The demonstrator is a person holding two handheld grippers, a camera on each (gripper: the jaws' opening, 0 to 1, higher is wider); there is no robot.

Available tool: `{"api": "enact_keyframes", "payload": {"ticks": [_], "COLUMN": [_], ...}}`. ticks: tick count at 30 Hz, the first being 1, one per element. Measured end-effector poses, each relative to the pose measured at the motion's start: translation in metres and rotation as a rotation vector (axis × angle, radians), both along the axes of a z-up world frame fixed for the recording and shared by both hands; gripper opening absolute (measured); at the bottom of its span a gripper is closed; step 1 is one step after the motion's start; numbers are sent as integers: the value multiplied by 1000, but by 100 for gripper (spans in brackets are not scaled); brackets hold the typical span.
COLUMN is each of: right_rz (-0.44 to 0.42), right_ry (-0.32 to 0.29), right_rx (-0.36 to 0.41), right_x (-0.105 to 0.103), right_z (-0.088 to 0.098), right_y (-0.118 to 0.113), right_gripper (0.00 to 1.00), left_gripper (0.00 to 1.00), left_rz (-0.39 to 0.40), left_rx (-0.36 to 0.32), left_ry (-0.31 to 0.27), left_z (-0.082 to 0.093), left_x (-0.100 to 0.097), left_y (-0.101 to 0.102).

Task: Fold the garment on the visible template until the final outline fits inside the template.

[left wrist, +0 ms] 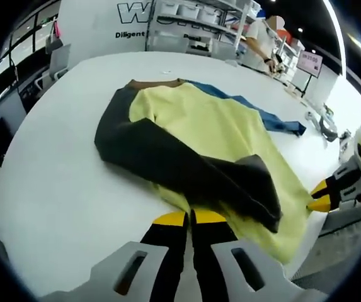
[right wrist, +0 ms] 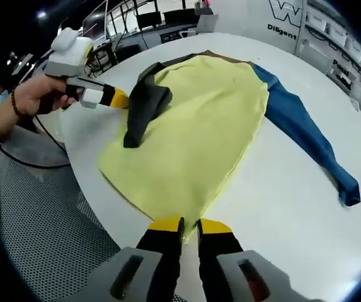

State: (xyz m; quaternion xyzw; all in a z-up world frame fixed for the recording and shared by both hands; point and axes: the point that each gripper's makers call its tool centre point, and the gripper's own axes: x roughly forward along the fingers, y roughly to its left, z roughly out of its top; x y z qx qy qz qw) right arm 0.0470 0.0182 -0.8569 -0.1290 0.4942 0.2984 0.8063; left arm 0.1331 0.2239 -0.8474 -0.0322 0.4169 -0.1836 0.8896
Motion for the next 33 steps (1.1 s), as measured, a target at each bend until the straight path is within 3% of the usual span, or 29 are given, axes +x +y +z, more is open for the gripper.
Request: {"api": "enact_keyframes", "payload": {"ticks": [4, 6, 9, 13, 16, 23, 33], "right_rz": [-16, -59, -79, -113, -141, -167, -193], "right_ry": [1, 7, 10, 11, 8, 4, 1], "right_rx": [11, 66, 72, 94, 96, 80, 62], "right_x": [0, 2, 2, 2, 3, 3, 5], "right_z": [2, 6, 9, 13, 14, 13, 11], "right_y": [1, 5, 1, -3, -10, -19, -31], "right_gripper": [0, 0, 0, 0, 0, 0, 0], "left_gripper": [3, 3, 3, 3, 3, 3, 3], "left_rz": [-1, 45, 44, 49, 11, 14, -2], "left_rx": [-20, -62, -56, -80, -37, -7, 109], "left_ry": [-26, -5, -10, -13, -47, -61, -12], "left_z": [7, 13, 17, 35, 44, 55, 36], "left_x": [1, 0, 1, 2, 4, 10, 7], "left_y": [0, 0, 3, 5, 8, 22, 59]}}
